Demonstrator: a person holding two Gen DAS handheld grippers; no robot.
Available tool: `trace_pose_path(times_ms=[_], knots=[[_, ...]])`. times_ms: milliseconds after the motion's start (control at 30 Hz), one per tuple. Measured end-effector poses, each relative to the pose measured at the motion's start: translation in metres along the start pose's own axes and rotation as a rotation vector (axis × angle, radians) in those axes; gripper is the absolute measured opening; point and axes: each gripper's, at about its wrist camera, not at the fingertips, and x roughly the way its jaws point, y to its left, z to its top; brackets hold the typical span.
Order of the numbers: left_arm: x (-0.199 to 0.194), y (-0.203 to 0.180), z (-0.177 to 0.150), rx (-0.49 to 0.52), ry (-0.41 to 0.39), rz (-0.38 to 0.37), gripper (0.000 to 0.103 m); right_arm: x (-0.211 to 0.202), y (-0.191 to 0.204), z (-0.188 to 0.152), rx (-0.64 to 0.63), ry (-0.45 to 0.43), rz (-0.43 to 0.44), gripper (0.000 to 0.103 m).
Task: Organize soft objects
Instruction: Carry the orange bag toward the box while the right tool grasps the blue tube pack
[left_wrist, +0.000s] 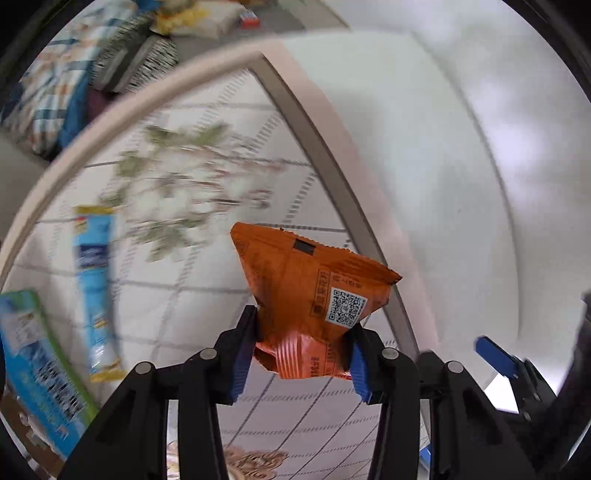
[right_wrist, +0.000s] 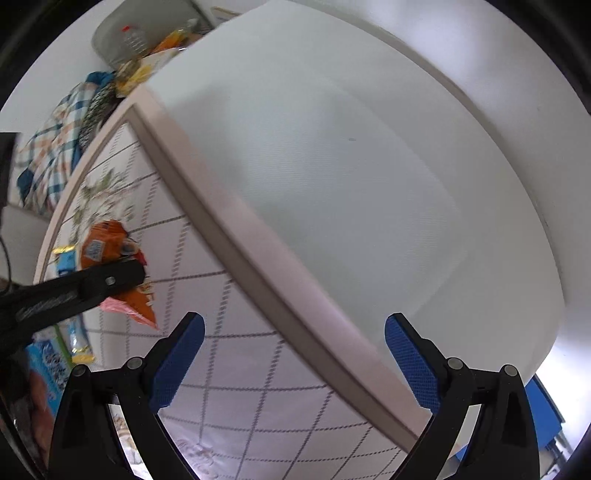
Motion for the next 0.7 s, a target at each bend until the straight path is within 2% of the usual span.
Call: trace_pose_path(times_ms=[167, 233, 300, 333, 433, 567, 633, 700], knots=[[-0.066, 0.065, -0.039, -0.108, -0.126, 0.014, 0.041, -0.009, 0.061, -0.017, -0.097, 0.017, 0.090, 0.100], [-0.087, 0.076, -0.031, -0.156, -0.159, 0.033, 0.041, -0.006, 0.097, -0.020, -0.157, 0.034, 0.115, 0.100], [-0.106, 0.105, -0.041, -0.213, -0.191, 0.060, 0.041, -0.003, 0.133, -0.025, -0.206, 0.053, 0.136, 0.100], [-0.102, 0.118, -0.031, -0.234, -0.200, 0.066, 0.041, 0.000, 0.152, -0.027, -0.225, 0.057, 0.149, 0.100], [-0.113, 0.158, -0.046, -0.312, -0.225, 0.081, 0.041, 0.013, 0.203, -0.031, -0.259, 0.087, 0.181, 0.099], [-0.118, 0.205, -0.068, -0.394, -0.246, 0.086, 0.041, 0.048, 0.264, -0.034, -0.281, 0.167, 0.166, 0.084], [-0.117, 0.218, -0.076, -0.409, -0.249, 0.093, 0.041, 0.063, 0.283, -0.037, -0.288, 0.196, 0.144, 0.078], [-0.117, 0.229, -0.084, -0.424, -0.251, 0.084, 0.041, 0.078, 0.299, -0.039, -0.286, 0.212, 0.112, 0.069]])
